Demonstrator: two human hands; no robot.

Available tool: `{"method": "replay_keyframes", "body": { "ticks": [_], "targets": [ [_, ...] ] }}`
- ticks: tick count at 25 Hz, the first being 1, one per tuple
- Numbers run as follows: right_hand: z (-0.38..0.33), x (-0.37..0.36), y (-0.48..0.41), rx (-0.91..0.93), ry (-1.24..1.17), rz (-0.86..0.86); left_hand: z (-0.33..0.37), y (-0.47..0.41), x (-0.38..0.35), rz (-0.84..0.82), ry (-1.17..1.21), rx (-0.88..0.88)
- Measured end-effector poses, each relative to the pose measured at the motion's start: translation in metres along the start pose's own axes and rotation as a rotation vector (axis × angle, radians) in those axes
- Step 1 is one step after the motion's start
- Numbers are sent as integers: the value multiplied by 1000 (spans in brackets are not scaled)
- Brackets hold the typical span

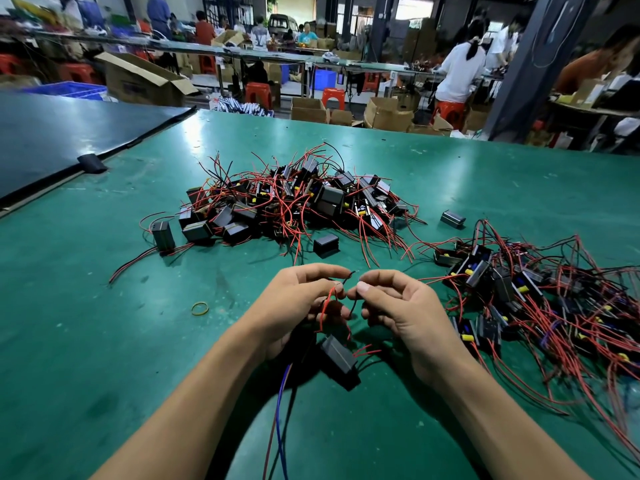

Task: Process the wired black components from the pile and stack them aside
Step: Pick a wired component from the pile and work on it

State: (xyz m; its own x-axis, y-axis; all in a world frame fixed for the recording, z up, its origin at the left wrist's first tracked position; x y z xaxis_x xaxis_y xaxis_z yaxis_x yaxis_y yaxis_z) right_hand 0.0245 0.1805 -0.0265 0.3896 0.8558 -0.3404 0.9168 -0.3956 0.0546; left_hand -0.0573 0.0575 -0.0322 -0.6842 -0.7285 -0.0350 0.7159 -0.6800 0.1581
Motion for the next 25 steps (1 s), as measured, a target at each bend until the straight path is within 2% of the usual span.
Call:
{"method": "replay_keyframes", "body": {
  "ticks": [7,14,21,25],
  "targets": [
    [-5,-6,1,92,19,-46,2,2,4,70,-122,-51],
    [-7,0,0,131,-1,-3,5,4,4,49,-187,-69],
    [-5,-1,-1,101,56,-34,14,7,7,64,-292,-161],
    [-13,-3,2,184,170,-31,17,7,9,109,-404,-215]
  ]
}}
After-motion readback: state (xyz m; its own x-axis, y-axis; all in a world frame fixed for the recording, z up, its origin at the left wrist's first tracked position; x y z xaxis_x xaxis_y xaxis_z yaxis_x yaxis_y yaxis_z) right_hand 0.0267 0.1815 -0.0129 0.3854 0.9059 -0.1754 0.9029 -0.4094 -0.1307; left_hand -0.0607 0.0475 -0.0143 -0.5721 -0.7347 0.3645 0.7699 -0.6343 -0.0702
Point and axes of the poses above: each hand's wrist, its own y-axis away from the middle knuckle, its own x-axis out of the back of the hand, z = x × y, the point moved 8 cm from there along -y, towards the middle knuckle, and after that the axes turned 14 degrees about -y, right-handed, at the moved point
